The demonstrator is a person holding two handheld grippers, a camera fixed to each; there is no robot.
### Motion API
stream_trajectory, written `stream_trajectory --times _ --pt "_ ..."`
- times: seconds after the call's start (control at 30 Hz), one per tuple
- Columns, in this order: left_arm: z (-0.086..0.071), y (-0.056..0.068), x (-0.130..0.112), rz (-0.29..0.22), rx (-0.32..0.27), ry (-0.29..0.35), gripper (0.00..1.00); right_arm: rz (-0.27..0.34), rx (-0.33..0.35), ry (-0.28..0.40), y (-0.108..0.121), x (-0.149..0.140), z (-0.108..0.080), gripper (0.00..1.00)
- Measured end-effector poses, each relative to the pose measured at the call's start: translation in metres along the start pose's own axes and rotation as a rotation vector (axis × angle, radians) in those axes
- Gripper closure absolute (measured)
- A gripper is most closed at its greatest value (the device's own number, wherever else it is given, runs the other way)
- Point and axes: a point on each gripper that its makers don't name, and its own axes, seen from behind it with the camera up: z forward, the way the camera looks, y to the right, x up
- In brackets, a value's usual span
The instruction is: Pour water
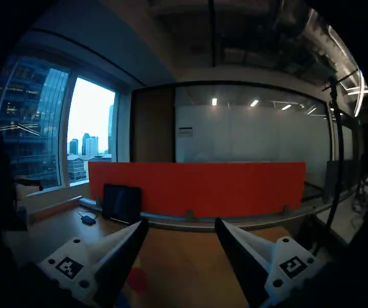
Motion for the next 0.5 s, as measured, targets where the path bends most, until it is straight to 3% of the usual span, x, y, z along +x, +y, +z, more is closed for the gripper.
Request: stream_trajectory --times 0.5 --pt "-0.009 0.020 0.017 -0.034 -0.163 0.031 0.00 -0.040 0.267 0.018 -0.060 0.018 -0.014 0.00"
